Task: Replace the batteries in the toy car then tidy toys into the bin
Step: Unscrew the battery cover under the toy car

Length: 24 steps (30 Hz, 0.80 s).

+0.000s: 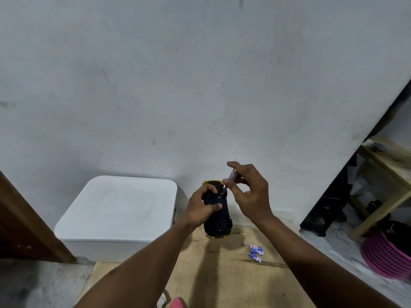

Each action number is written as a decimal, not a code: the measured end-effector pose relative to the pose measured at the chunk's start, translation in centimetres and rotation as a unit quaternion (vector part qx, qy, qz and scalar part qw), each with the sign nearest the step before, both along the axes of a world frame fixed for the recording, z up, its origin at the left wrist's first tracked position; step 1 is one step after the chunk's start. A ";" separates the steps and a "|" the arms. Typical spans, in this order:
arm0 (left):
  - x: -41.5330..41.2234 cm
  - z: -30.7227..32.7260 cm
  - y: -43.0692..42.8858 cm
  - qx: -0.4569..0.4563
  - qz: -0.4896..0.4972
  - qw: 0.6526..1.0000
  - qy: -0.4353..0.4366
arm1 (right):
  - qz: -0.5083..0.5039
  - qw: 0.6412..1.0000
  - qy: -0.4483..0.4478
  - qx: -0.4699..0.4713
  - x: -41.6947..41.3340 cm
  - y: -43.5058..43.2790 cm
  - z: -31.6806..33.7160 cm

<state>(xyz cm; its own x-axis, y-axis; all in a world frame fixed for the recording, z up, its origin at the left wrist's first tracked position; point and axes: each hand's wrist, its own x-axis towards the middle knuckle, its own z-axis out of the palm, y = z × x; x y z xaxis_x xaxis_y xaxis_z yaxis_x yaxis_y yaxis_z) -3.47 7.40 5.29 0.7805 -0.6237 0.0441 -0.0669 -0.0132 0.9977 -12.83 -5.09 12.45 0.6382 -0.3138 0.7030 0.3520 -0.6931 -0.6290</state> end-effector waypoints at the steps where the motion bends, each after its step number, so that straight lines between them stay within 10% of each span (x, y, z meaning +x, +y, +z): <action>1: 0.0 0.0 0.1 -0.001 0.002 1.000 0.004 | -0.003 1.000 0.001 0.002 0.1 -0.1 -0.1; 18: -0.3 0.0 0.0 0.011 0.000 1.000 0.029 | 0.002 0.999 0.035 0.018 0.0 -0.3 -0.6; 24: -0.6 -1.2 -0.3 0.020 0.017 0.997 0.075 | -0.076 0.965 0.000 0.251 -1.9 -2.1 -1.6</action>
